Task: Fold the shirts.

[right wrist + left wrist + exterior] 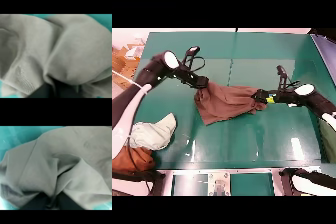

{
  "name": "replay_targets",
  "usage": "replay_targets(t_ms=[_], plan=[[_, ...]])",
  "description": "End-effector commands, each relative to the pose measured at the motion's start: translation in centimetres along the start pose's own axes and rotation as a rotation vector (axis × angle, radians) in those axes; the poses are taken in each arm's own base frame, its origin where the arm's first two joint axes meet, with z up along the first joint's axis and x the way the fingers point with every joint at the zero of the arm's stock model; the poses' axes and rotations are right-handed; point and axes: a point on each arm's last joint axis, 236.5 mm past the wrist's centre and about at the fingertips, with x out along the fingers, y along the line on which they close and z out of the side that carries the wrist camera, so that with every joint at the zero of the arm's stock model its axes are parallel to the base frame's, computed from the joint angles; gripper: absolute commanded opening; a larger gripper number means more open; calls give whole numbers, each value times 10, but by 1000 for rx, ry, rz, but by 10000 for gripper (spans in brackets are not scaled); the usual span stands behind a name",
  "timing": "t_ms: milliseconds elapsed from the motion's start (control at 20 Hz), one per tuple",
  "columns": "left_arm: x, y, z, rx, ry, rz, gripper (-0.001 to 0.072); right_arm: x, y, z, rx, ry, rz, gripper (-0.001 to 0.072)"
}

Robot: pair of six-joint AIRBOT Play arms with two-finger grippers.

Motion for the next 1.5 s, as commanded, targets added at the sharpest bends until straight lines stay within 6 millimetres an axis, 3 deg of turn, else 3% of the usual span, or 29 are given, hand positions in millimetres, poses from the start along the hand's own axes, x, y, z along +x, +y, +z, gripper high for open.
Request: replay_targets(t_ms=[0,150,200,250,400,550,650,750,1100,1200,1350,1400,1450], plan=[[17,22,16,-41,-61,27,498,15,-23,17,44,-36,-38,264],[-17,45,22,-97,-30,30,502,-22,-29,43,54,-24,0,287],[-29,53,19,-129,1,29,502,-38,-35,47,76,-6,20,358],[-38,60,10,-160,46,26,503,-51,-42,46,102,13,33,421],[-44,60,-26,-206,188,-15,502,-75,-73,21,219,77,54,434],[-21,38,-43,-264,219,-112,502,-64,-92,-21,315,140,54,432],[2,33,-55,-297,217,-128,502,-50,-94,-49,358,170,67,430],[22,35,-62,-317,197,-113,502,-36,-87,-64,368,165,101,424],[52,19,-51,-262,104,-96,493,14,-57,-61,283,91,50,421],[56,20,-59,-269,131,-98,494,23,-52,-59,252,72,28,353],[57,19,-61,-273,141,-103,493,24,-50,-59,246,69,26,340],[57,17,-60,-279,140,-110,483,24,-50,-59,245,69,26,237],[57,14,-59,-289,136,-125,260,24,-50,-59,238,69,27,140]])
